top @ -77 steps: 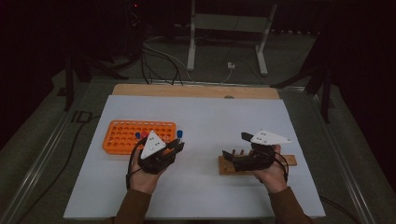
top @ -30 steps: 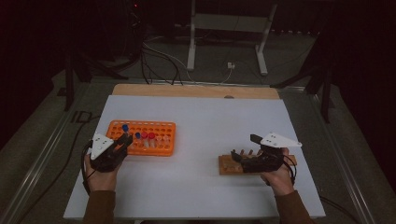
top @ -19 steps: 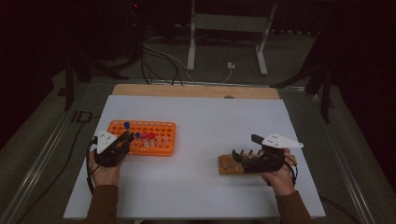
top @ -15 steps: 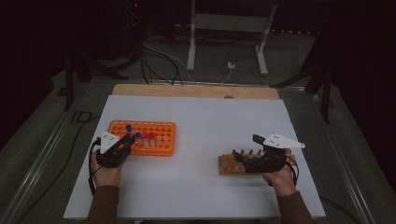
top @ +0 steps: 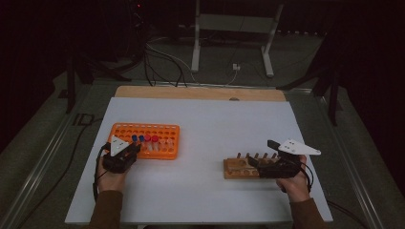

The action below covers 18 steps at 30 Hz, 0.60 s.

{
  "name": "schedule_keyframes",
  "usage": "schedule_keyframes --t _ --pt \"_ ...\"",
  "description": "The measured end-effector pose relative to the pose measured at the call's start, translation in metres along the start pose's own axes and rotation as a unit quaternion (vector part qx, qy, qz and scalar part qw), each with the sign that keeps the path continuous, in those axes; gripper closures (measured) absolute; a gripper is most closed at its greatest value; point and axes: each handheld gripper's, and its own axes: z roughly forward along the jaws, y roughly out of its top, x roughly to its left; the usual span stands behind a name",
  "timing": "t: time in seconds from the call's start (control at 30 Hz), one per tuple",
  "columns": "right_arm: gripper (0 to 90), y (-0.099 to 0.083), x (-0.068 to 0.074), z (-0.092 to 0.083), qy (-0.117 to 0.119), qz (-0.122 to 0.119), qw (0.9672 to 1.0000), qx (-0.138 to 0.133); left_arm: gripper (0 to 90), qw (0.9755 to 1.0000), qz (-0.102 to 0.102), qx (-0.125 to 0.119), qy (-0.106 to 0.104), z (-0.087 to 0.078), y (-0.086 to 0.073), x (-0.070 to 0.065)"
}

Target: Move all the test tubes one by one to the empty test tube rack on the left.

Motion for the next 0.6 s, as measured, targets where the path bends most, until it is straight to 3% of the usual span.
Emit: schedule_keyframes --t 0.17,0.27,0.4,0.6 --pt "0.1 -0.005 -0.006 -0.004 -0.009 0.004 0.9999 -0.005 59.1 0.9994 -0.032 -0.014 0.009 -0.010 -0.001 0.006" --pt "0.1 -0.008 -0.008 -0.005 -0.018 0.000 0.9998 -0.006 52.4 0.9977 -0.049 -0.046 -0.001 -0.025 0.002 0.009" --pt "0.1 -0.011 -0.008 -0.005 -0.023 0.000 0.9996 -0.015 44.0 0.9946 -0.054 -0.087 -0.019 -0.046 0.005 0.008" --pt "0.1 -0.013 -0.008 -0.008 -0.027 -0.002 0.9991 -0.033 35.3 0.9922 -0.038 -0.113 -0.035 -0.065 0.002 -0.003"
